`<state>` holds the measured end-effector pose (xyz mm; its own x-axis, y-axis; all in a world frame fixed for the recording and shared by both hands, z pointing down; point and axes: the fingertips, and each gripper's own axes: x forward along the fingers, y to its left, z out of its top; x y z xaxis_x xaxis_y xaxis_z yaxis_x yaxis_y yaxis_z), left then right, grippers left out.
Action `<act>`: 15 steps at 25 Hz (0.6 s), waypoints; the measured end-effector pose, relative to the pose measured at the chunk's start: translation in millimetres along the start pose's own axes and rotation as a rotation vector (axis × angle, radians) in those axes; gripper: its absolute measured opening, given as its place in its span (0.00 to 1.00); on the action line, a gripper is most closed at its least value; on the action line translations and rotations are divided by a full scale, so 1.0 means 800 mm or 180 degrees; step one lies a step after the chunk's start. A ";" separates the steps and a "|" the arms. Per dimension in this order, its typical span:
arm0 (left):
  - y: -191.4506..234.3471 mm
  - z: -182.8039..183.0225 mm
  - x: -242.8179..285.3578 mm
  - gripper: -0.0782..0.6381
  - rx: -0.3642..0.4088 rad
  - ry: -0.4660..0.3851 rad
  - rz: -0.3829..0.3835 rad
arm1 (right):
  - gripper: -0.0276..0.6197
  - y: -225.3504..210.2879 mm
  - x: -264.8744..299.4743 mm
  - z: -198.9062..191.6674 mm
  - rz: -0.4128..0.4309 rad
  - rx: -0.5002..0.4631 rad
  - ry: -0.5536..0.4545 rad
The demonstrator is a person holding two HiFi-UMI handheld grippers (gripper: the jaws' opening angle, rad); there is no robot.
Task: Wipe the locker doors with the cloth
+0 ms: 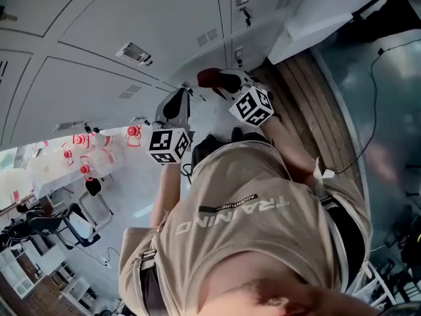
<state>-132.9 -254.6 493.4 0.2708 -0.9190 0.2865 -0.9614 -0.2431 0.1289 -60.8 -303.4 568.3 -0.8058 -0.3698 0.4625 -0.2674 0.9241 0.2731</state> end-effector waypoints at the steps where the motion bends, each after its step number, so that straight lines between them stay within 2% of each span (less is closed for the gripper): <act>1: 0.002 0.004 0.000 0.12 0.0007 -0.0029 -0.0014 | 0.14 0.001 -0.009 0.012 -0.0040 0.0105 -0.0069; 6: 0.006 0.032 -0.009 0.12 0.0047 -0.0206 -0.0056 | 0.14 0.000 -0.051 0.056 -0.0228 0.0584 -0.0363; 9: 0.009 0.051 -0.022 0.12 0.0138 -0.0342 -0.0065 | 0.14 -0.001 -0.075 0.091 -0.0239 0.0885 -0.0659; 13: 0.017 0.067 -0.044 0.12 0.0210 -0.0465 -0.0080 | 0.14 0.011 -0.091 0.134 -0.0346 0.0669 -0.0806; 15: 0.020 0.068 -0.053 0.12 0.0233 -0.0506 -0.0080 | 0.14 0.015 -0.099 0.148 -0.0383 0.0694 -0.0910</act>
<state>-162.6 -236.5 431.6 0.2892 -0.9484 0.1296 -0.9570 -0.2833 0.0629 -62.4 -251.7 435.3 -0.8685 -0.4637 0.1755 -0.4505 0.8858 0.1109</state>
